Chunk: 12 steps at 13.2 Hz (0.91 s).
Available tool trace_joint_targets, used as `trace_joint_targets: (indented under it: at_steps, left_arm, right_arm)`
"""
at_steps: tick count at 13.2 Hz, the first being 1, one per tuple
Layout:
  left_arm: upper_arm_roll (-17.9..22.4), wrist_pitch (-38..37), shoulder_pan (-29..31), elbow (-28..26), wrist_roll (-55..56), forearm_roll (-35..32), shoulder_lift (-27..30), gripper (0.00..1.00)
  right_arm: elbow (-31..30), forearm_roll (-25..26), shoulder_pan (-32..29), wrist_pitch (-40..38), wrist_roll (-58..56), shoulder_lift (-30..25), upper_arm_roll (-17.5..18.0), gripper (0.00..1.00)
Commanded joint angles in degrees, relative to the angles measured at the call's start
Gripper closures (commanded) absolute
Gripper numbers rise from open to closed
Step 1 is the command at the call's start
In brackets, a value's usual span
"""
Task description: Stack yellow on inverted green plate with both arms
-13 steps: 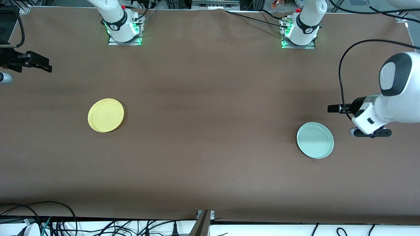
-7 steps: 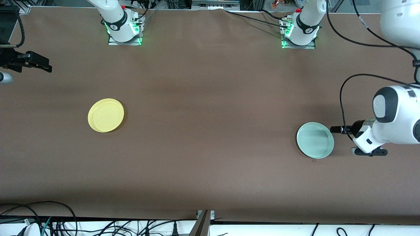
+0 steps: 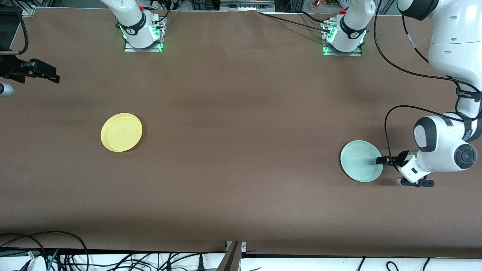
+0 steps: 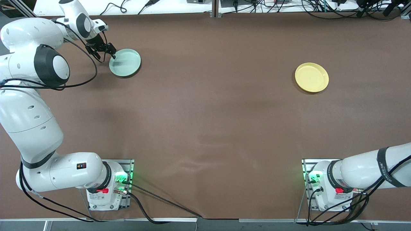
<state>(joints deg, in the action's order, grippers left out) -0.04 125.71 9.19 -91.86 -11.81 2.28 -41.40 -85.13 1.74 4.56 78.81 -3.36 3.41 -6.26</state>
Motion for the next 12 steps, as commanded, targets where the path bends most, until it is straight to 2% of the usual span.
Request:
trace_joint_targets:
  at_steps: [1, 3, 5, 7, 10, 11, 12]
  left_arm:
    - [0.04, 10.38, -0.05, -11.55, -1.02, -0.52, 5.79, 0.0]
    - [0.12, 14.82, -0.05, -15.27, -1.02, -0.52, 6.94, 0.0]
    - [0.04, 14.83, -0.05, -16.5, -1.11, -1.22, 7.91, 0.0]
    - [0.04, 15.09, -0.05, -19.92, -1.11, -1.22, 10.19, 0.0]
    - [0.04, 16.05, 0.04, -20.38, -1.11, -1.22, 10.02, 0.0]
    - [0.04, 16.14, 0.04, -20.38, -1.2, -1.22, 9.76, 0.08]
    - [0.04, 16.14, 0.04, -20.38, -1.29, -1.4, 9.76, 0.31]
  right_arm:
    - [-0.03, -1.03, -0.51, 0.29, -0.51, -0.25, 0.11, 0.0]
    - [-0.03, -1.03, -0.51, 0.29, -0.51, -0.25, 0.11, 0.0]
    - [-0.03, -1.03, -0.6, 0.29, -0.51, -0.25, 0.11, 0.0]
    - [-0.03, -1.03, -0.6, 0.29, -0.51, -0.25, 0.02, 0.0]
    - [-0.03, -1.03, -0.6, 0.29, -0.51, -0.25, 0.11, 0.0]
    - [-0.03, -1.03, -0.69, 0.29, -0.51, -0.25, 0.02, 0.0]
    - [-0.03, -1.03, -0.78, 0.29, -0.51, -0.25, 0.11, 0.0]
